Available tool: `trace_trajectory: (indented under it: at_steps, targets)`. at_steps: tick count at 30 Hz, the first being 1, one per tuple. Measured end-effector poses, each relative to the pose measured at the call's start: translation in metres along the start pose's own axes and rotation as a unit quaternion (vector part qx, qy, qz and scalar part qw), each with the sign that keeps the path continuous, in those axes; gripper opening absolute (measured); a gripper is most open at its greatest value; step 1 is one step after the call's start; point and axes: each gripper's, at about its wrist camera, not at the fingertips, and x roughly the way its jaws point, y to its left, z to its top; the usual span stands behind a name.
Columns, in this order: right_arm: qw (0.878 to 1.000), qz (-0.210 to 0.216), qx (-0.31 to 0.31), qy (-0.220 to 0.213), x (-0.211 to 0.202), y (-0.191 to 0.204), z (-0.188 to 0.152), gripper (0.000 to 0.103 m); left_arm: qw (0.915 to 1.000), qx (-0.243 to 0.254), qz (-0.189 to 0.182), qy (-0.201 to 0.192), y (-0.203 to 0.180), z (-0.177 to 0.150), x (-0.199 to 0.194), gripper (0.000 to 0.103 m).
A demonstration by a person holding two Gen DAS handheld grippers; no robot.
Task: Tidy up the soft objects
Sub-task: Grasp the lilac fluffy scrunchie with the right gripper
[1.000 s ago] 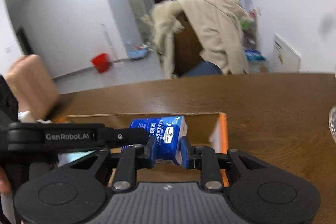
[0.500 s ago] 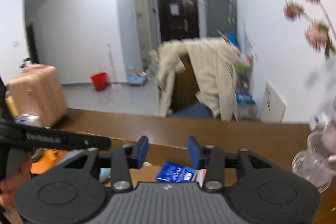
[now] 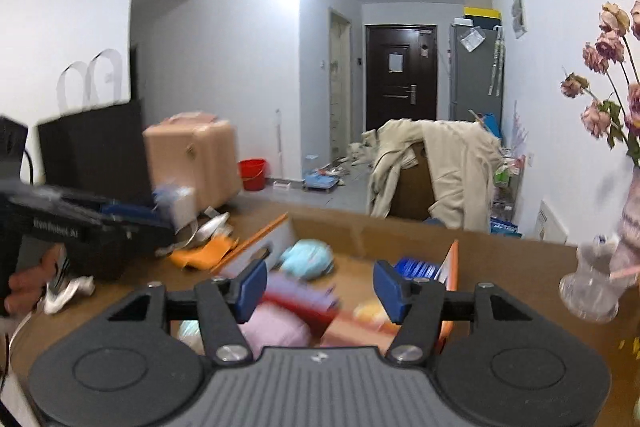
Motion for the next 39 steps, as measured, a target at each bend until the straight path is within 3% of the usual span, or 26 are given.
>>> trace_trajectory:
  at_steps: [3,6,8,15,23,27,31,33,35,38,39]
  targets:
    - [1.0,0.001,0.013,-0.004,-0.025,0.025,-0.047,0.06,0.9996,-0.017,0.019,-0.015,0.0,-0.048,-0.031,0.076]
    - [0.999,0.002,0.042,0.01,-0.043,0.036,-0.084,0.062,0.9972,-0.037,0.063,-0.017,-0.001,-0.09,-0.053,0.076]
    - [0.998,0.007,0.058,0.029,-0.047,0.037,-0.099,0.062,0.9963,-0.059,0.061,-0.01,-0.001,-0.104,-0.062,0.076]
    - [0.996,0.01,0.08,0.029,-0.045,0.041,-0.101,0.062,0.9972,-0.055,0.044,-0.026,-0.002,-0.1,-0.064,0.076]
    - [0.991,0.024,0.124,0.044,0.017,0.031,-0.085,0.061,0.9978,-0.064,-0.018,-0.001,0.021,-0.067,0.011,0.063]
    - [0.983,0.021,0.179,0.043,0.072,0.015,-0.075,0.055,0.9939,-0.089,-0.042,0.05,0.046,-0.047,0.079,0.056]
    - [0.973,0.011,0.226,0.047,0.127,0.003,-0.07,0.05,0.9847,-0.131,-0.053,0.101,0.071,-0.048,0.141,0.056]
    - [0.97,0.0,0.236,0.055,0.149,-0.001,-0.07,0.046,0.9763,-0.164,-0.078,0.117,0.084,-0.055,0.162,0.056]
    - [0.969,-0.007,0.24,0.062,0.164,-0.005,-0.074,0.033,0.9654,-0.204,-0.099,0.128,0.096,-0.063,0.174,0.055]
    - [0.961,0.011,0.268,0.062,0.173,-0.015,-0.085,0.029,0.9603,-0.227,-0.103,0.125,0.101,-0.068,0.178,0.054]
    - [0.96,0.016,0.274,0.063,0.174,-0.018,-0.088,0.028,0.9594,-0.231,-0.106,0.123,0.101,-0.069,0.178,0.049]
